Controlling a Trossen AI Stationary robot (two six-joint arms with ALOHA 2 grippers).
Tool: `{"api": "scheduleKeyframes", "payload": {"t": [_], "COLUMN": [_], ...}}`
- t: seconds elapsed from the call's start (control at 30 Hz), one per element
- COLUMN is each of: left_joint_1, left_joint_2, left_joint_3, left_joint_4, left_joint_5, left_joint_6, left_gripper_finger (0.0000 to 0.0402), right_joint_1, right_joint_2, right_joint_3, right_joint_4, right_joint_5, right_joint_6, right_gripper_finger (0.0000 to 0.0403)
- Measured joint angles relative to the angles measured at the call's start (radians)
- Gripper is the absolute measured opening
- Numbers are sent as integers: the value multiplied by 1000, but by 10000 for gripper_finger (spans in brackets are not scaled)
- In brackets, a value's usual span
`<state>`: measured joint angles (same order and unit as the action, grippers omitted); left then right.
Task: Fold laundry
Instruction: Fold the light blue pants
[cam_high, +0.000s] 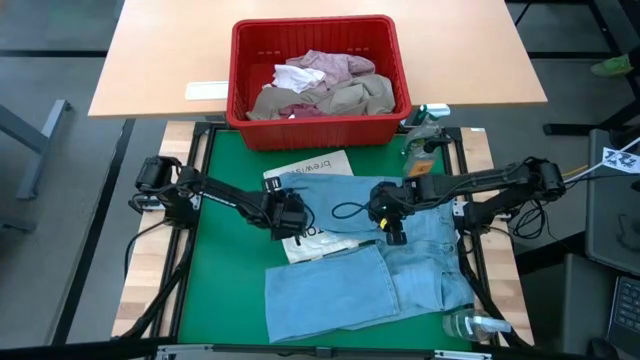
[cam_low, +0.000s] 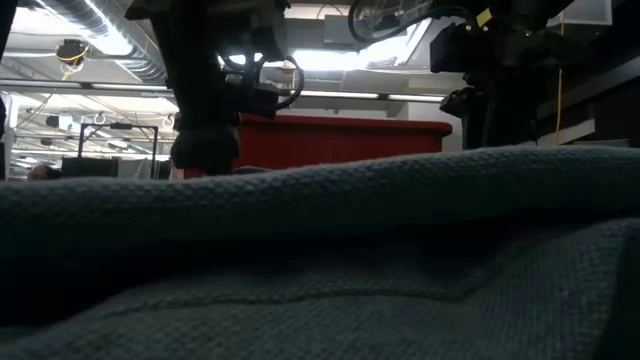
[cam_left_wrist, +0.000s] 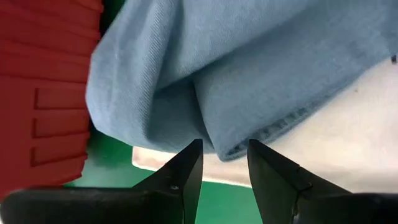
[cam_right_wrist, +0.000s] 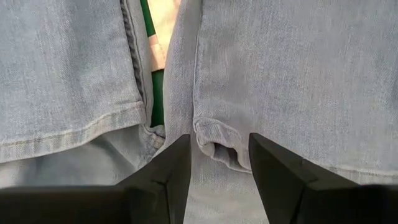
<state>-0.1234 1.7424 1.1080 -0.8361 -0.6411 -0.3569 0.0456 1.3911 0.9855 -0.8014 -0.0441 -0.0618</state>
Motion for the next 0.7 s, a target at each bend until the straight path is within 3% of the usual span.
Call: {"api": "scheduleKeyframes", "payload": {"t": [0.47, 0.7], "left_joint_1": [49, 49], "left_joint_2": [0, 0], "left_joint_3": [0, 0], "left_joint_4": [17, 21], "left_joint_5": [113, 95], "left_joint_6": [9, 27], "left_gripper_finger": [121, 121], "right_joint_1": [0, 0], "right_joint_2": [0, 0], "right_joint_3": [0, 0], "right_joint_4": [15, 15], "right_joint_5": [0, 0], "right_joint_6": [0, 0], "right_gripper_finger": [161, 161]}}
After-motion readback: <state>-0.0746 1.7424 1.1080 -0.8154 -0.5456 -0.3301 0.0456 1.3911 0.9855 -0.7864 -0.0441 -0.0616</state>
